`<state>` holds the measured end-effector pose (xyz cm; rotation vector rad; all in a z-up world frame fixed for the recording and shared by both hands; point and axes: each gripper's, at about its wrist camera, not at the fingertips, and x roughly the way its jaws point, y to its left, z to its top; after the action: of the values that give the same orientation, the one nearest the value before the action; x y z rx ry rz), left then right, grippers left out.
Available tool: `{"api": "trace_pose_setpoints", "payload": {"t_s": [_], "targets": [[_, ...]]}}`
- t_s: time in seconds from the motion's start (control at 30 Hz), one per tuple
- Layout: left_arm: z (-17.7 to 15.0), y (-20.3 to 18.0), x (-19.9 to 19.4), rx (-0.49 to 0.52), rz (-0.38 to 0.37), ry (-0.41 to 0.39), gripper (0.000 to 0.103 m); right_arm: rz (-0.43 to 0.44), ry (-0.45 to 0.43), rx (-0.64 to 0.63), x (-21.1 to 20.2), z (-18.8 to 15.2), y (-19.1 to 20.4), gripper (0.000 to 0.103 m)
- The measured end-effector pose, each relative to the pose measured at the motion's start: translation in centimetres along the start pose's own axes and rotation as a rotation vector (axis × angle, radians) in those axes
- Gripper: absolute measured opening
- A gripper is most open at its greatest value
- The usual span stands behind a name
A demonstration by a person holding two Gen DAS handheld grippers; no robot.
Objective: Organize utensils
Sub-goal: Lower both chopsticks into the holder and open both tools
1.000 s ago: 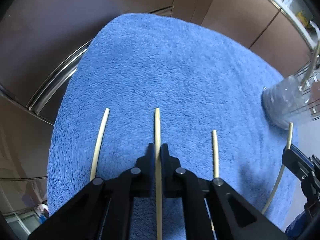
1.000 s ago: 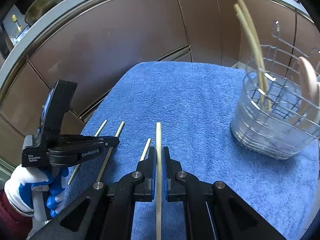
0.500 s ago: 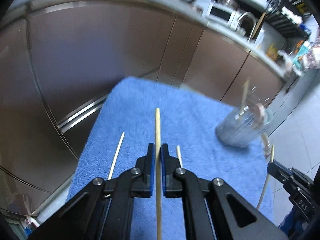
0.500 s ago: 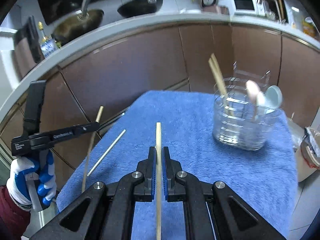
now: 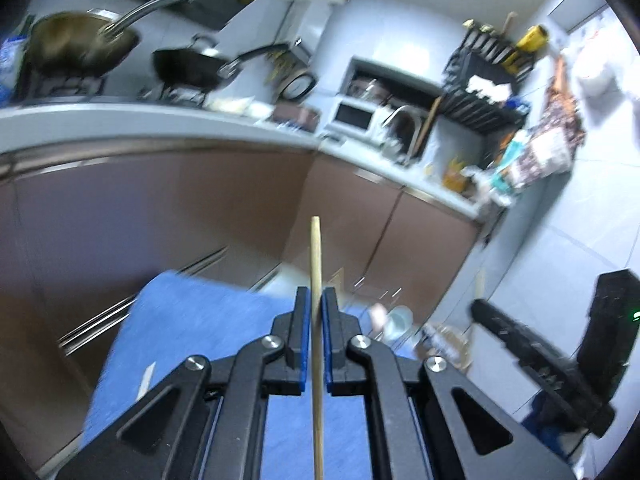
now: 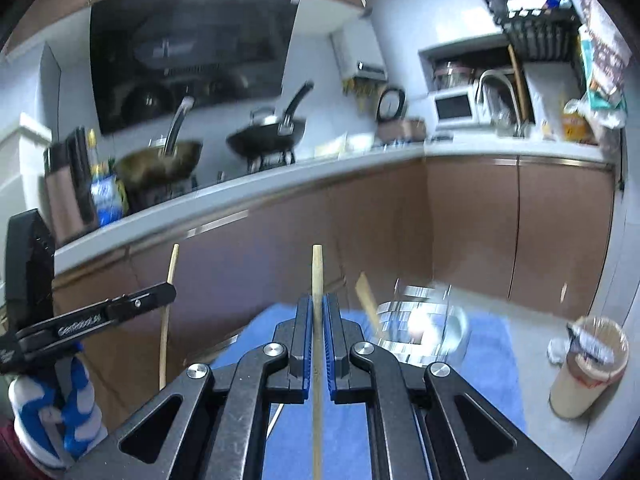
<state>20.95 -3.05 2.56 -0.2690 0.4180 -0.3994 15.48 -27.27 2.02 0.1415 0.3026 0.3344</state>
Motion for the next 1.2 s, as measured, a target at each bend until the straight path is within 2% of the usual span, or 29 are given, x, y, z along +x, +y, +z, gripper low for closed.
{"api": "trace_pose_setpoints", "payload": {"t_s": [0.1, 0.23, 0.4, 0.67, 0.77, 1.03, 1.1, 1.13, 1.17, 1.2], "targets": [[1.8, -2.3, 2.4, -0.013, -0.069, -0.072, 0.005, 0.009, -0.068, 0.019, 1.5, 1.6, -1.6, 0.006], [3.4, -4.3, 6.3, -0.027, -0.117, -0.145, 0.005, 0.021, -0.143, 0.052, 4.4, 3.3, -4.0, 0.006], [4.3, -5.2, 12.5, -0.019, -0.082, -0.212, 0.005, 0.004, -0.189, 0.059, 8.0, 3.6, -6.7, 0.006], [3.2, -4.7, 18.5, -0.040, -0.017, -0.286, 0.005, -0.059, -0.181, 0.027, 12.6, 1.6, -8.7, 0.006], [1.9, -4.2, 19.8, -0.035, 0.013, -0.299, 0.005, -0.075, -0.169, 0.019, 13.3, 0.4, -9.0, 0.006], [-1.9, -3.5, 21.8, -0.023, 0.067, -0.260, 0.007, -0.100, -0.123, 0.016, 13.4, -2.2, -8.8, 0.007], [-2.2, -3.3, 21.4, -0.025, 0.065, -0.253, 0.007, -0.112, -0.117, 0.021, 12.9, -2.4, -8.8, 0.014], [-2.2, -3.2, 21.0, -0.023, 0.068, -0.250, 0.009, -0.120, -0.116, 0.028, 12.6, -2.3, -8.9, 0.022], [-2.1, -3.2, 20.4, -0.022, 0.073, -0.253, 0.012, -0.127, -0.119, 0.032, 12.1, -2.2, -8.8, 0.028], [-2.1, -3.0, 19.7, -0.023, 0.073, -0.259, 0.018, -0.132, -0.121, 0.035, 11.6, -2.2, -8.9, 0.029]]}}
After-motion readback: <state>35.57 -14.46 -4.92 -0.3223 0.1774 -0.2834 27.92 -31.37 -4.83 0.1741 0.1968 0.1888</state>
